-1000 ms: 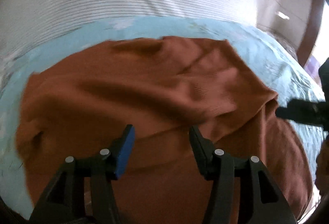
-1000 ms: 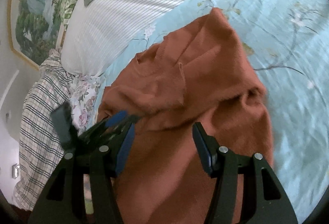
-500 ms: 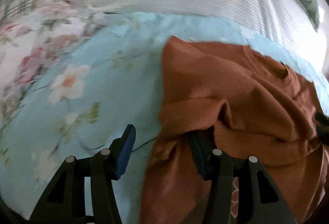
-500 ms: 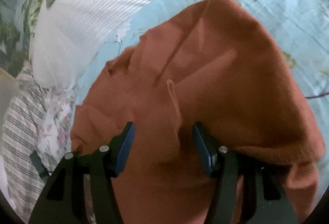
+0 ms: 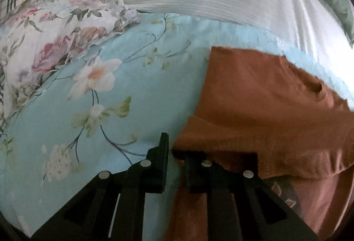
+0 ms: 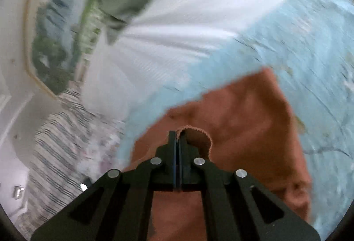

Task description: Fold small clothes

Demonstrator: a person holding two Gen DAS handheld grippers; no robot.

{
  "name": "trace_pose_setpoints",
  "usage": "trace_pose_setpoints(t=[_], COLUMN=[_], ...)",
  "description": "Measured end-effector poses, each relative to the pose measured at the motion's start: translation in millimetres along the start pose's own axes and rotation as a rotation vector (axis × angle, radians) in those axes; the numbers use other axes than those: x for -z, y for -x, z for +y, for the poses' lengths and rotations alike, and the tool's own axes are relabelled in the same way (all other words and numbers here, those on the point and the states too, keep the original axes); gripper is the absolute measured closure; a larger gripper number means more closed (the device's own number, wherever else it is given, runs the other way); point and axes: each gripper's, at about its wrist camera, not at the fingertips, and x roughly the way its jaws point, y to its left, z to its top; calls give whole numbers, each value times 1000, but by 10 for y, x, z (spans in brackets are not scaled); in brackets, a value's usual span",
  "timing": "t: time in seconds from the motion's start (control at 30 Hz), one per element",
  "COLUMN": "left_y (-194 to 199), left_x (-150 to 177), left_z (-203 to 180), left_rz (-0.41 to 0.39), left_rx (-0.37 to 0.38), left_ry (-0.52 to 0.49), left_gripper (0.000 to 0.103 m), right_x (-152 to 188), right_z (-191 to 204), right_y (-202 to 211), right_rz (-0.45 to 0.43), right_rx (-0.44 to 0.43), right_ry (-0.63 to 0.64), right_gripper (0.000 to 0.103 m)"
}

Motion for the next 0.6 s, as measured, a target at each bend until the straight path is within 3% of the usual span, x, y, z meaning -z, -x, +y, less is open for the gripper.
trace_pose_setpoints(t=[0.13,0.43,0.53,0.6], left_y=[3,104,76,67], left_x=[-12,95,90,87], left_z=[6,11,60,121], left_rz=[-10,-37,-22,-15], left_rx=[-2,20,29,47], left_ry=[-2,-4,25,55], left_gripper=[89,82,82,75], right_x=[180,43,108,221], right_z=[-208,0,-117,-330], right_y=[-257,84,-176,-306], right_rz=[70,-95,51,166], right_rx=[76,57,133,198], right_ry=[-9,113,82,2], right_gripper=[101,101,100,98])
